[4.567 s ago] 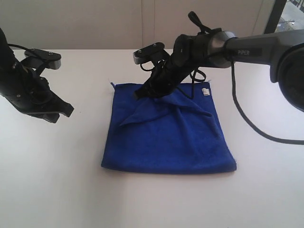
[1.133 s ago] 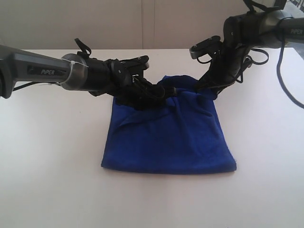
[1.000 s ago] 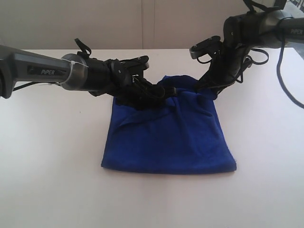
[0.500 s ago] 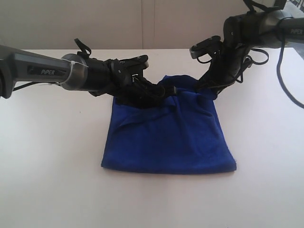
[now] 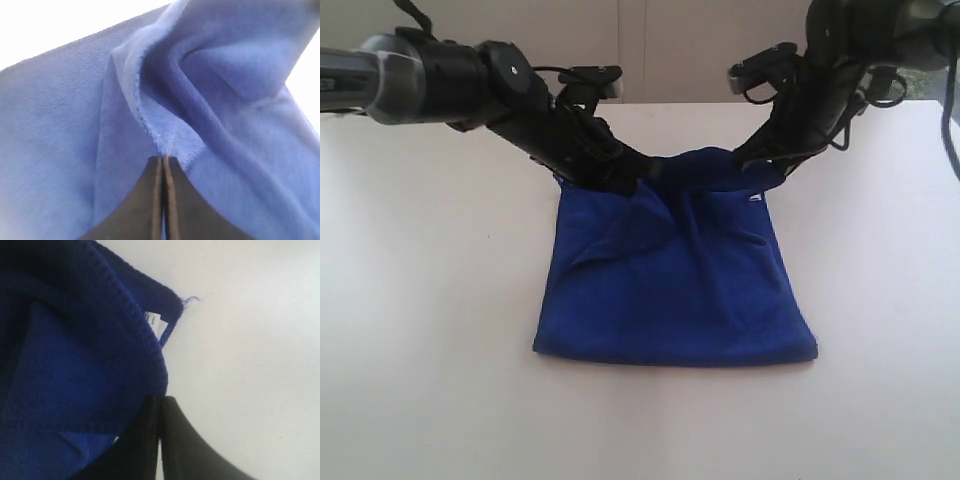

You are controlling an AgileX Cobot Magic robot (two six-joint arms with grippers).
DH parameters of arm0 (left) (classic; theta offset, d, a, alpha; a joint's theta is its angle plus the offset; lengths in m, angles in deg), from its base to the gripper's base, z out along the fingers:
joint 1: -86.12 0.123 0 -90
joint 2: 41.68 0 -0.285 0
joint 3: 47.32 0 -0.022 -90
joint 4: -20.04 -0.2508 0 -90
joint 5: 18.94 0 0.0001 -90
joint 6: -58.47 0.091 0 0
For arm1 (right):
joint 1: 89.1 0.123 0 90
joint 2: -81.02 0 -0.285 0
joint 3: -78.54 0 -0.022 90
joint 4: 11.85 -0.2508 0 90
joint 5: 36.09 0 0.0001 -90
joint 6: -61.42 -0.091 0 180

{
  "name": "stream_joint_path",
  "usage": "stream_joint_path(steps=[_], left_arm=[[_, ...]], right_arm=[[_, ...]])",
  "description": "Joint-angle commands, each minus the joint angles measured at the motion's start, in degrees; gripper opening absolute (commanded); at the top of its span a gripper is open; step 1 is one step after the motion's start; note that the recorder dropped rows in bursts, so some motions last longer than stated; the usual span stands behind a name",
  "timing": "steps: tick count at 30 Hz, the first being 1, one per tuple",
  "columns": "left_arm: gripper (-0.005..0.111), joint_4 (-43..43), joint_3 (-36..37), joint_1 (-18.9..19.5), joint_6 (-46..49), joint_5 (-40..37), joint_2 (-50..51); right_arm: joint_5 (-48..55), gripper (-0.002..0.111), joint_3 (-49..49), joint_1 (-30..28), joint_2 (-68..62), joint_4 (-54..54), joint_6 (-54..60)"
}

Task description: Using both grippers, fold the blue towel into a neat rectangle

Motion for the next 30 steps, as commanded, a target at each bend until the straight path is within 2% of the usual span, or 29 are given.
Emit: stream_joint_path(steps=[1,11,19,25,30], left_arm=[[0.000,-2.63,-0.34,1.68,5.01,-8.79,-4.53],[0.000,-14.94,-0.34,1.67,5.54,-22.06,-13.38],[0.000,-17.96,-0.23,1.67,5.54,-32.93,-19.34],[0.000,-17.34,3.44,1.43,5.10,-33.55,-26.15],[0.000,-17.20,8.64,-0.61,4.92,-33.88,-32.55]], right_arm=[[4.52,0.000,0.13,-0.55,4.33,-1.14,1.34],[10.72,0.000,-0.62,1.17,14.66,-3.44,3.74],[10.92,0.000,-10.55,2.92,24.92,-3.44,4.58],[10.79,0.000,-18.23,2.92,34.59,-3.31,4.58],[10.79,0.000,-23.26,2.92,43.37,-3.72,4.58]])
